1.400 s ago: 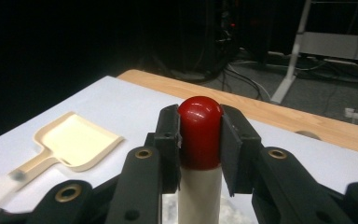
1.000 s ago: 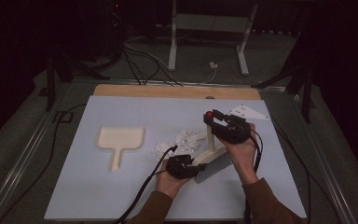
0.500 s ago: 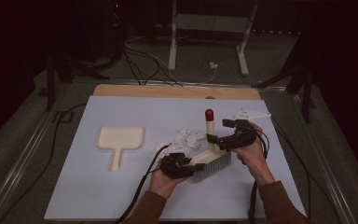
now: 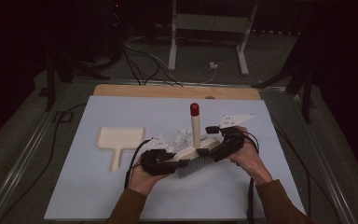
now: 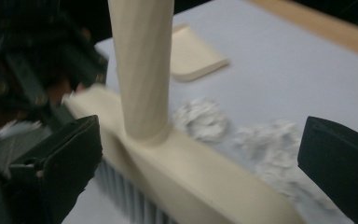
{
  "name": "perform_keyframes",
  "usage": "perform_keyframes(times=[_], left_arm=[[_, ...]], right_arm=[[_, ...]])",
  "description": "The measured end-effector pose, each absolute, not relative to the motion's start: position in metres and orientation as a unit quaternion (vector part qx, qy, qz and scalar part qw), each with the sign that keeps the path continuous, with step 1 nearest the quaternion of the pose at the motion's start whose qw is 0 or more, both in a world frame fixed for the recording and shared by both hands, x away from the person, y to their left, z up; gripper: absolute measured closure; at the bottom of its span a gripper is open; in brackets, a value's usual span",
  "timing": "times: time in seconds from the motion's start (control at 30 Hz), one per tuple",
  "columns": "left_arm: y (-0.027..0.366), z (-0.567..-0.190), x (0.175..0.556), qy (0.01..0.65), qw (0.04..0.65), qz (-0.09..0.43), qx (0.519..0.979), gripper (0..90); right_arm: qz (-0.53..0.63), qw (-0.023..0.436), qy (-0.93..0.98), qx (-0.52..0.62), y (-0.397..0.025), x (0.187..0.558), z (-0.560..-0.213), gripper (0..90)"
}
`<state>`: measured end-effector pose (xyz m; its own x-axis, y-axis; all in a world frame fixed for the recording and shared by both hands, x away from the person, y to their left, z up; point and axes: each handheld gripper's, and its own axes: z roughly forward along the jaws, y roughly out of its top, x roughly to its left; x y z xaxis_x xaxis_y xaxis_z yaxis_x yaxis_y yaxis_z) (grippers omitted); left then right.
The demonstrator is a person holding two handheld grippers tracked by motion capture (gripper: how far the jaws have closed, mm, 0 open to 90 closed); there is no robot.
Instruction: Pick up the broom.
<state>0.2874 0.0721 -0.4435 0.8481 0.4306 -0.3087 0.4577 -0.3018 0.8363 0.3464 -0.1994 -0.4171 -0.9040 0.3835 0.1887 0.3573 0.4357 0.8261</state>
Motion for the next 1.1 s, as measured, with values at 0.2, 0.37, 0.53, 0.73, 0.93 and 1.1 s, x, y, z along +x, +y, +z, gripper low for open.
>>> perform_keyframes(times=[0.2, 0.37, 0.53, 0.73, 0.93, 1.1], left_arm=[[0.093, -0.435, 0.283, 0.251, 0.515, -0.013, 0.819, 69.9], [0.108, -0.432, 0.280, 0.221, 0.507, -0.024, 0.833, 69.9], [0.114, -0.434, 0.277, 0.203, 0.507, -0.037, 0.837, 69.9], [0.116, -0.438, 0.276, 0.182, 0.505, -0.052, 0.842, 69.9], [0.116, -0.438, 0.278, 0.180, 0.525, -0.053, 0.830, 67.9], [0.114, -0.438, 0.277, 0.210, 0.527, -0.030, 0.823, 59.6]], right_arm=[[0.459, -0.030, 0.869, 0.182, -0.184, 0.346, -0.421, 8.0], [0.447, -0.067, 0.880, 0.145, -0.168, 0.343, -0.422, 20.9], [0.438, -0.106, 0.887, 0.096, -0.156, 0.340, -0.422, 34.8], [0.433, -0.152, 0.886, 0.060, -0.147, 0.338, -0.424, 48.8], [0.431, -0.175, 0.885, 0.033, -0.146, 0.335, -0.424, 64.1], [0.436, -0.170, 0.883, 0.041, -0.147, 0.335, -0.424, 66.9]])
